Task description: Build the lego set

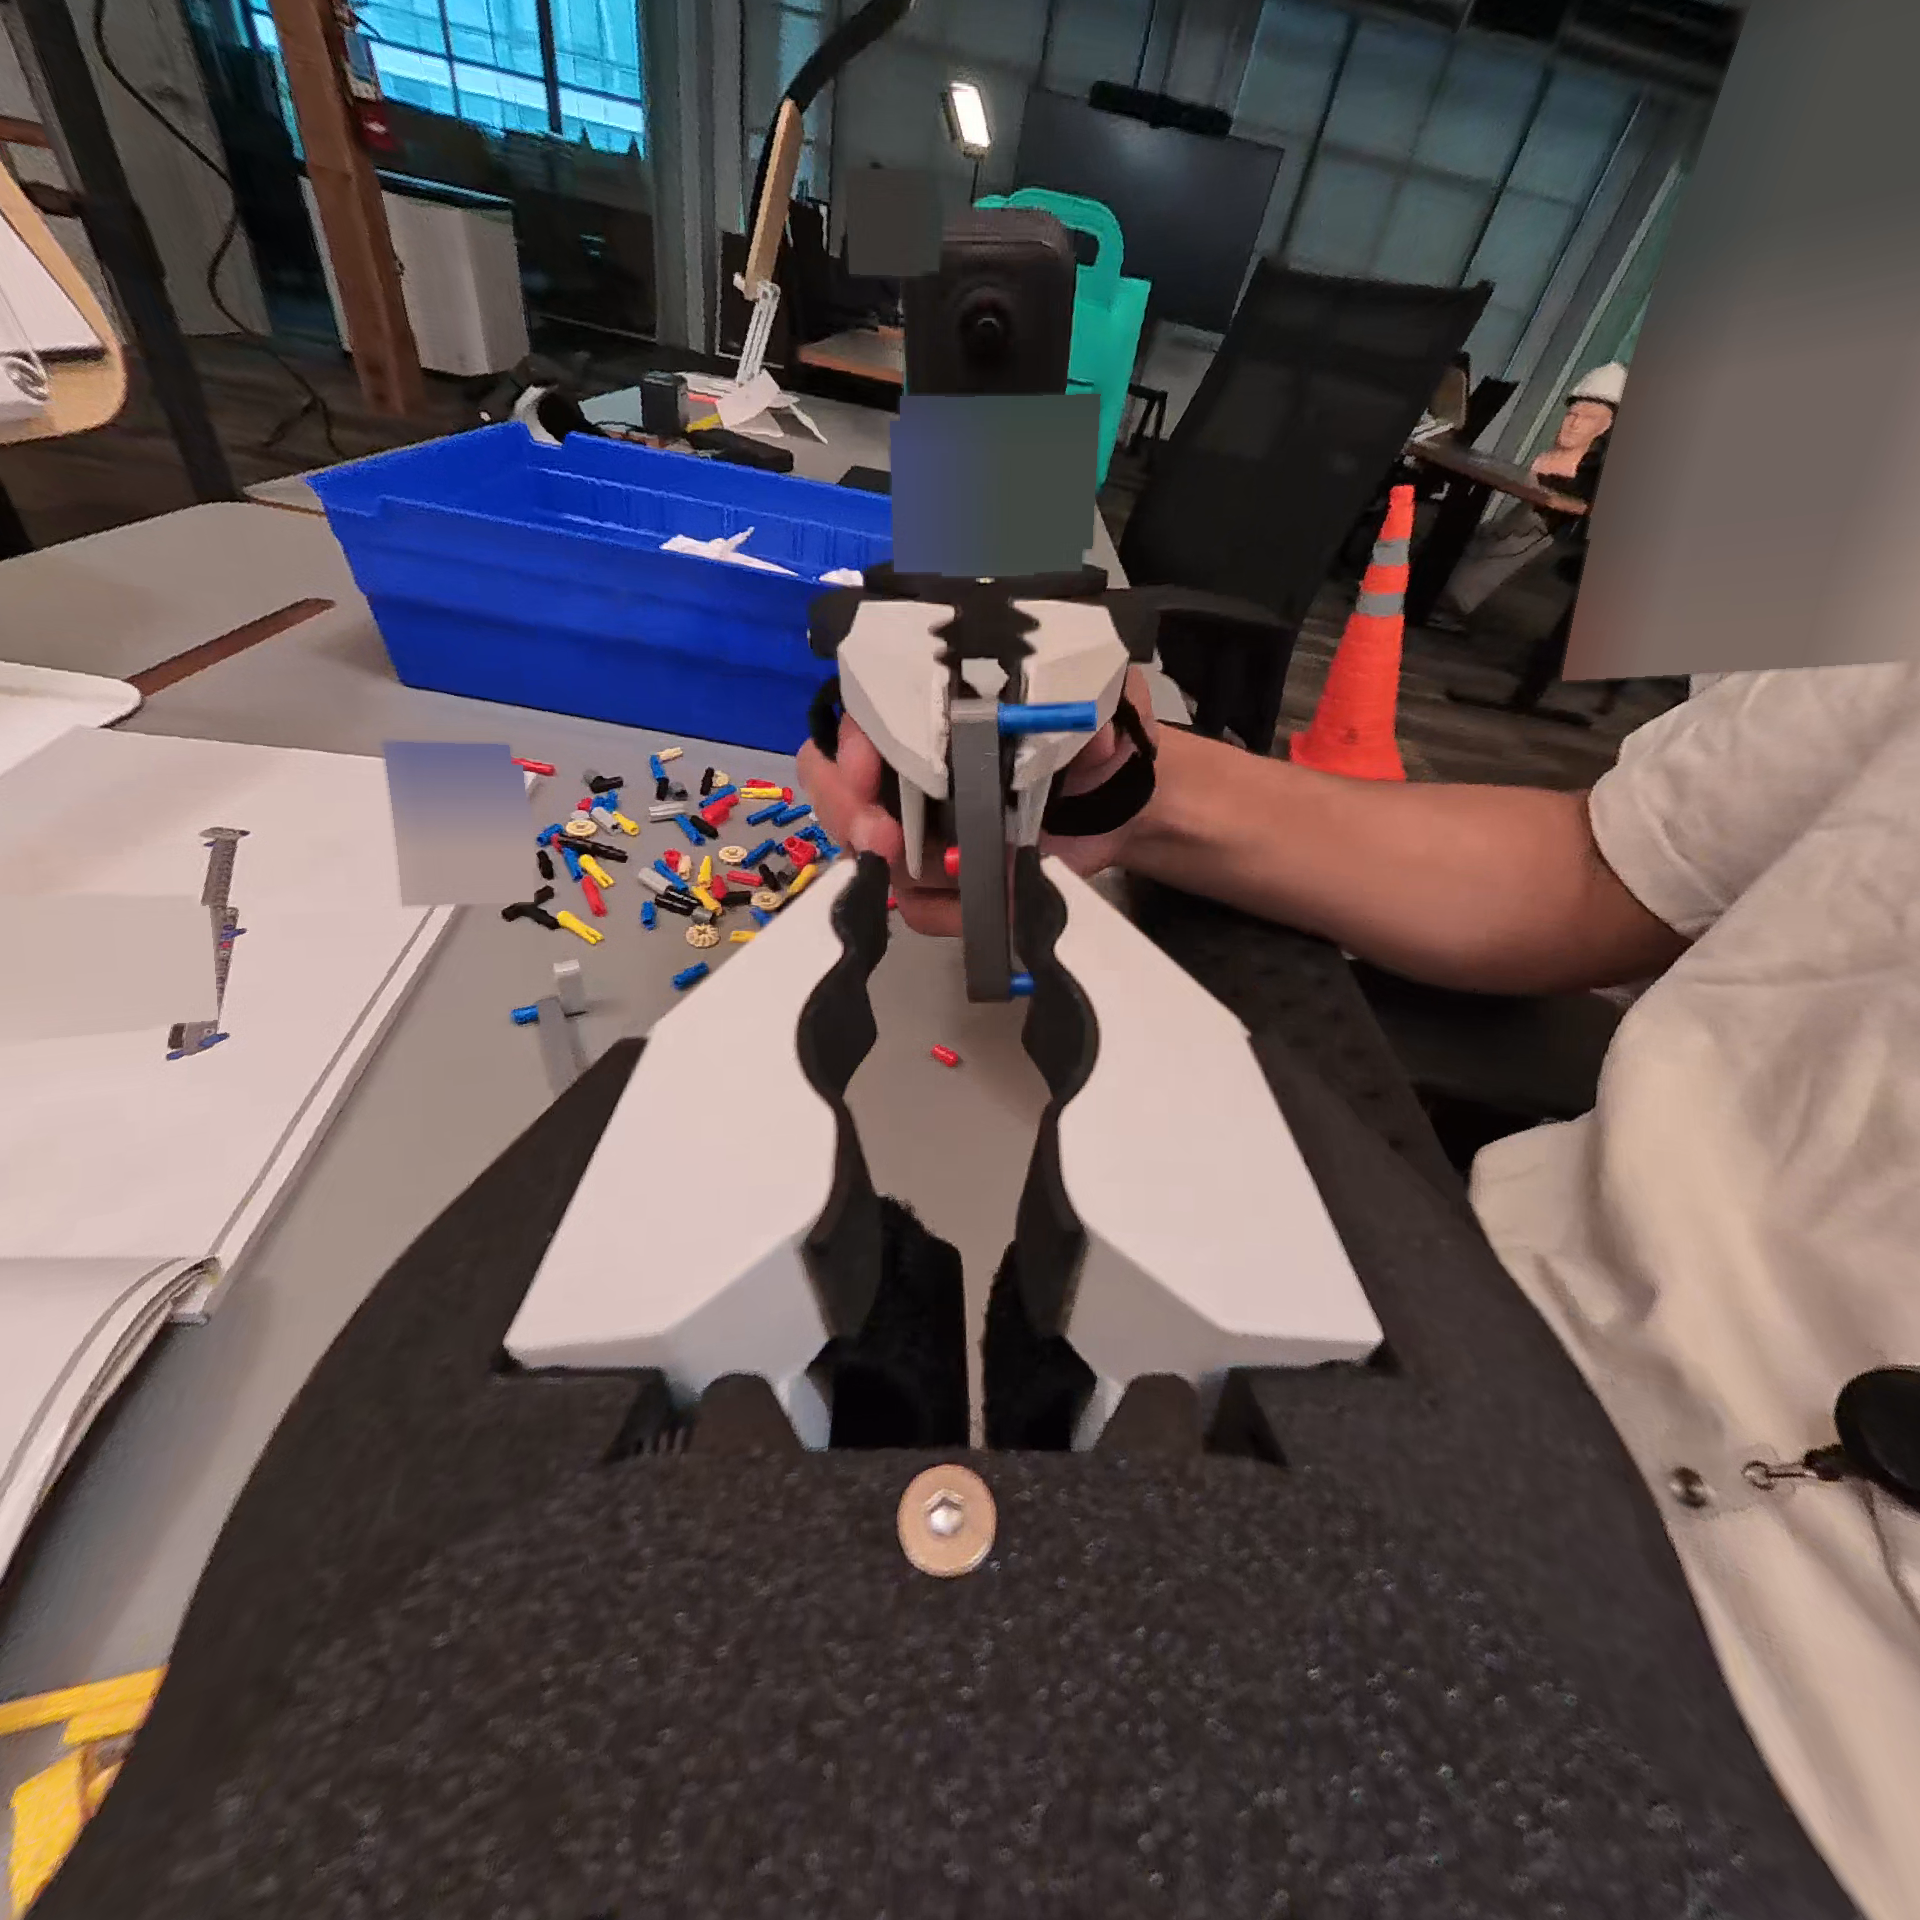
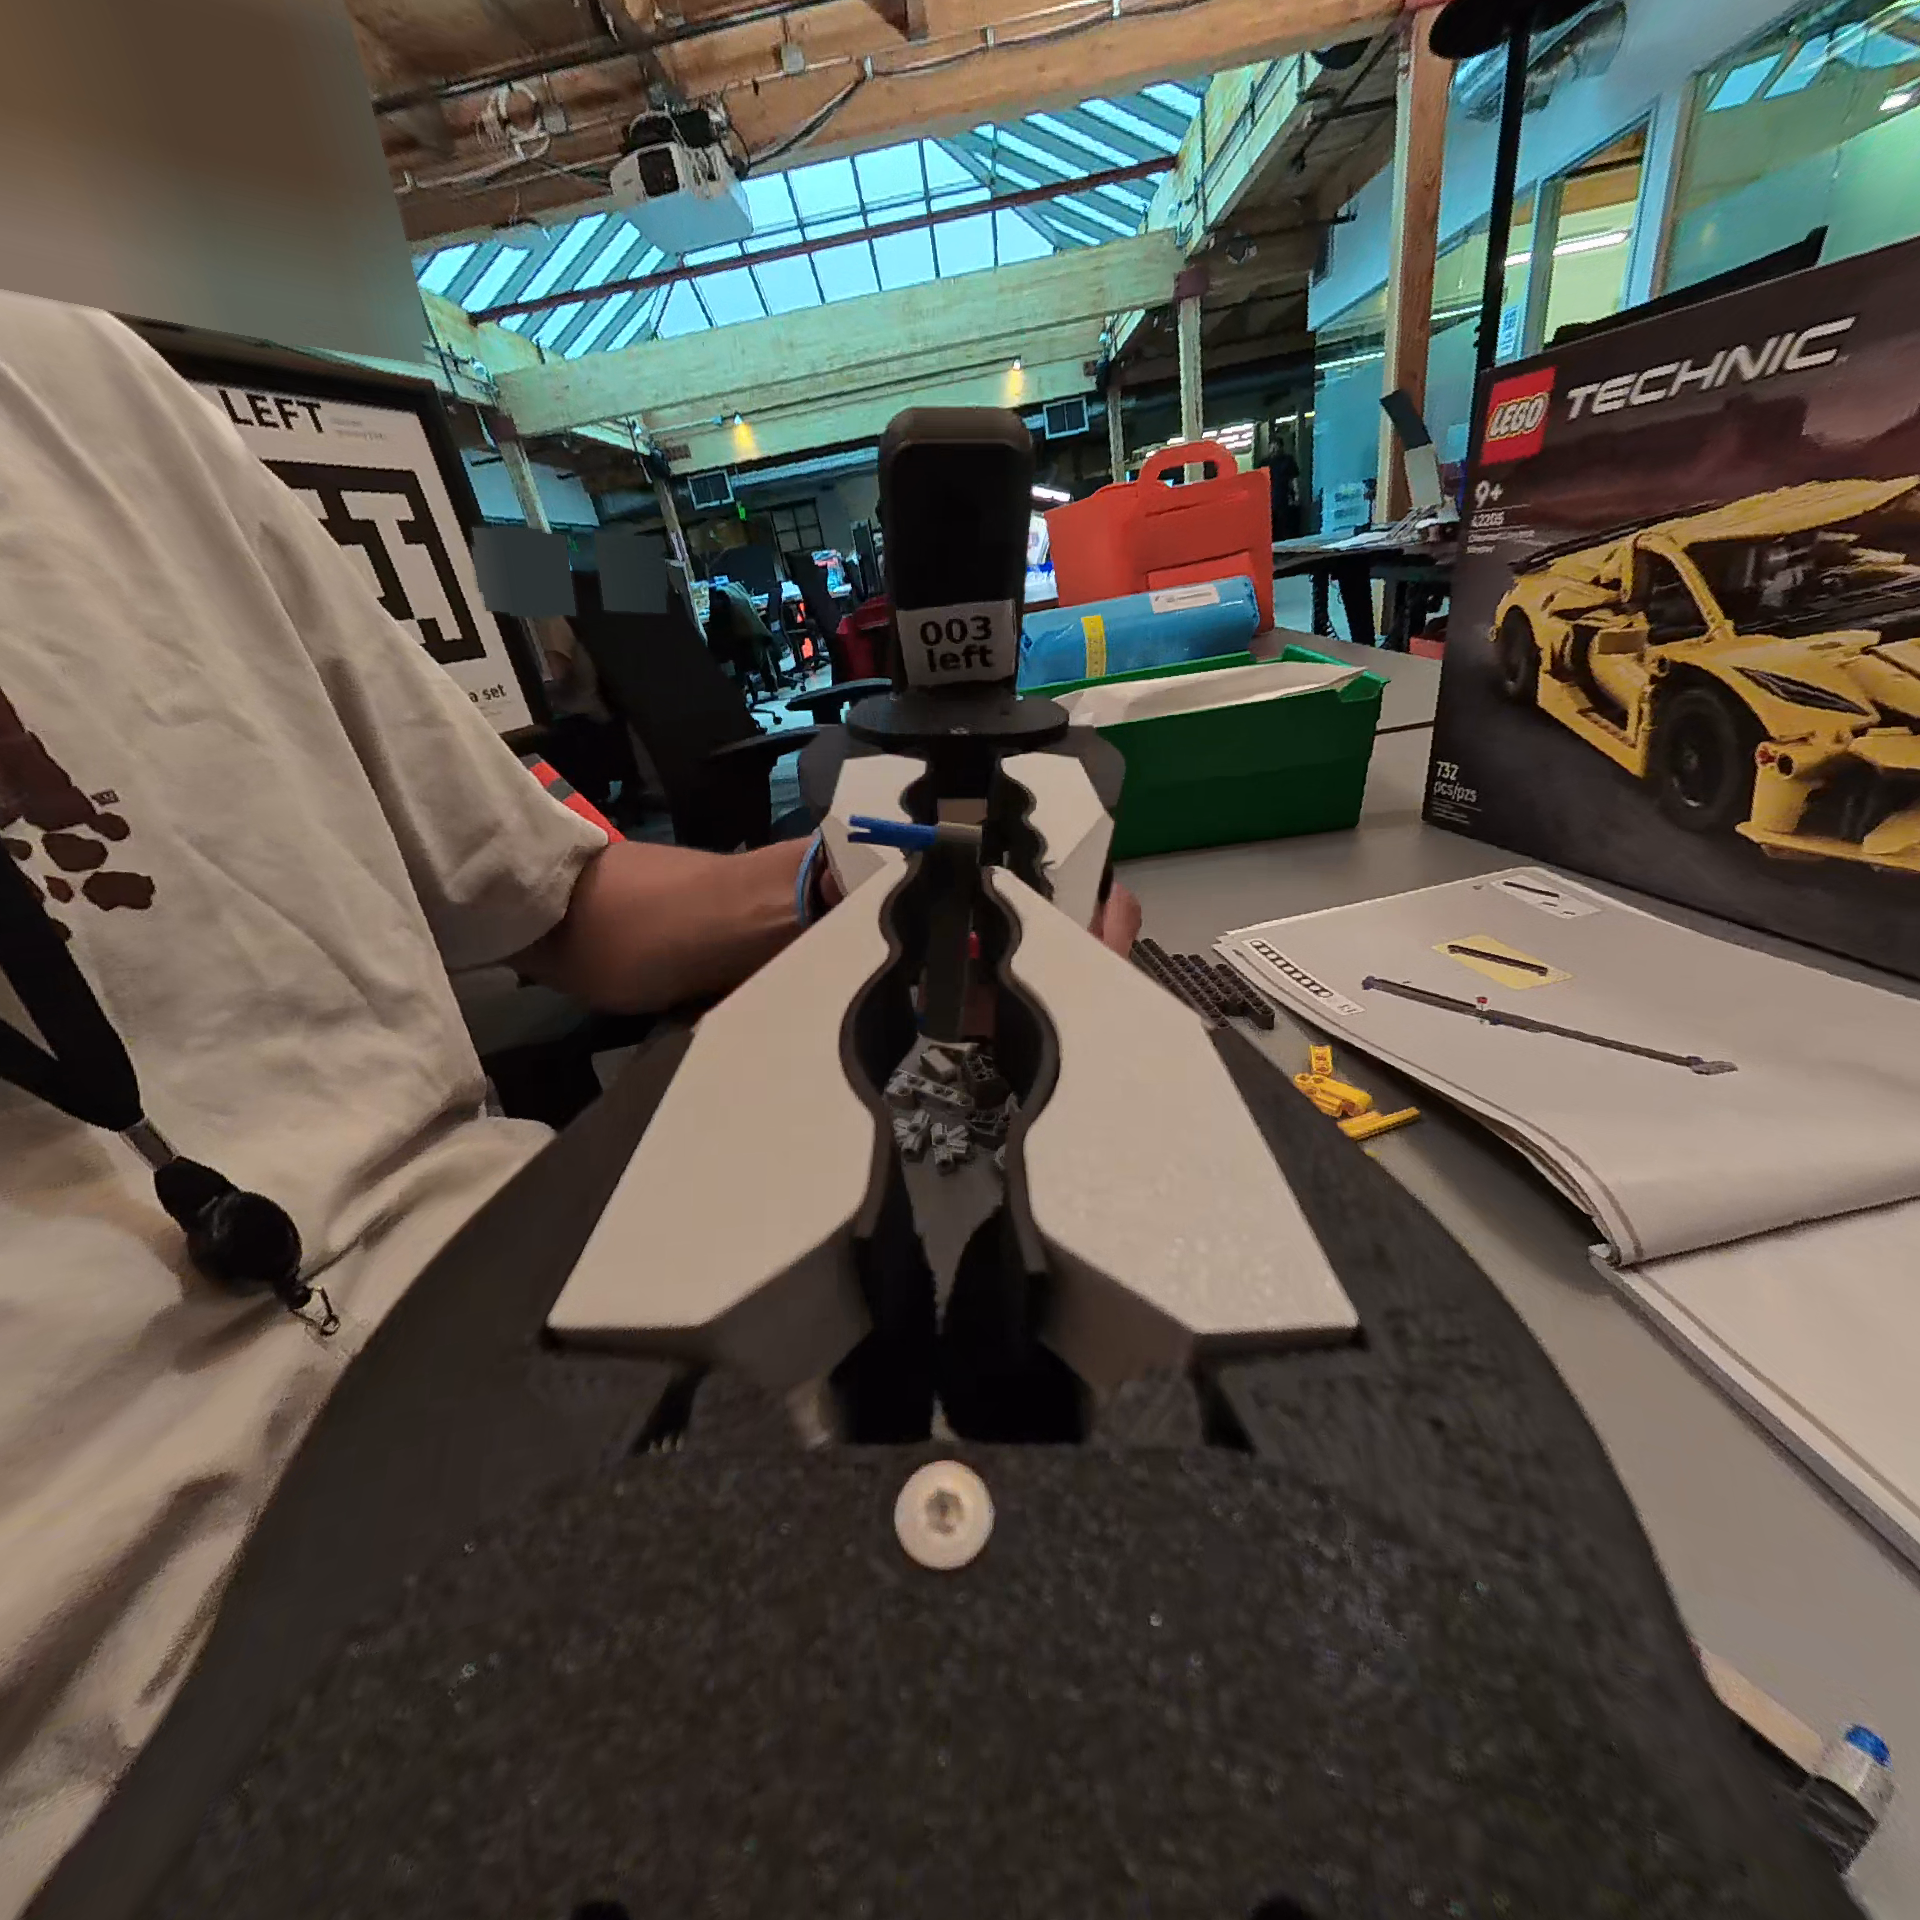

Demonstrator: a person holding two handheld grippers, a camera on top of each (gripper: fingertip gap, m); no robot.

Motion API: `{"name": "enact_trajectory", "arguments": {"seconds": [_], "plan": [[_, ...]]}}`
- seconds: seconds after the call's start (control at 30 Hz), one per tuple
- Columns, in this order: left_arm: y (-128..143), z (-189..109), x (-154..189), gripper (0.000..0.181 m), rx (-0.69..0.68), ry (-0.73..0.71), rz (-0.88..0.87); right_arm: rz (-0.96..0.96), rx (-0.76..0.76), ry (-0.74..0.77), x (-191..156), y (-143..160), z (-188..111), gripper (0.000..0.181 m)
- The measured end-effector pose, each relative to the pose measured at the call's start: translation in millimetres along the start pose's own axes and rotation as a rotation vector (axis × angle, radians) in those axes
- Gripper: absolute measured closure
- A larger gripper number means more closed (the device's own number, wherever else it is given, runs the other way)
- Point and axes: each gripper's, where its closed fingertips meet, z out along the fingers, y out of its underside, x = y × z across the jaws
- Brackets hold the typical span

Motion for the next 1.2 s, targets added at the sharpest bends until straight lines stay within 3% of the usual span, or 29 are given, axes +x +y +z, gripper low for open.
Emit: {"name": "enact_trajectory", "arguments": {"seconds": [0.13,0.23,0.33,0.43,0.53,0.6,0.77,1.0,1.1,1.2], "plan": [[-0.2,2.0,2.3,0.171,-0.001,-0.028,0.072,0.019,-0.018,0.006,1.6,4.9,3.0,0.174],[-1.7,0.0,-11.5,0.172,-0.005,-0.157,0.178,0.038,-0.018,0.057,11.3,5.0,-1.5,0.171],[-2.8,-8.9,-35.3,0.172,-0.062,-0.376,0.405,0.119,-0.007,0.087,21.0,3.3,-10.0,0.161],[12.0,-11.2,-54.0,0.172,-0.228,-0.557,0.703,0.2,-0.027,0.101,27.3,7.6,-7.9,0.147],[21.4,-8.1,-59.9,0.172,-0.357,-0.663,0.958,0.201,-0.108,0.176,37.4,23.3,-1.3,0.154],[23.0,-5.9,-59.5,0.172,-0.393,-0.694,1.021,0.182,-0.171,0.249,47.3,35.0,-0.5,0.164],[21.2,-12.0,-70.7,0.172,-0.428,-0.781,1.022,0.176,-0.231,0.288,52.3,45.3,-2.3,0.177],[24.6,-11.3,-71.8,0.17,-0.43,-0.766,1.008,0.196,-0.232,0.299,54.3,44.9,-3.4,0.177],[22.9,-13.8,-74.7,0.166,-0.399,-0.771,0.929,0.205,-0.198,0.294,55.0,39.2,-7.4,0.178],[20.0,-13.0,-71.5,0.16,-0.311,-0.685,0.727,0.23,-0.175,0.257,51.1,35.9,-9.9,0.178]]}}
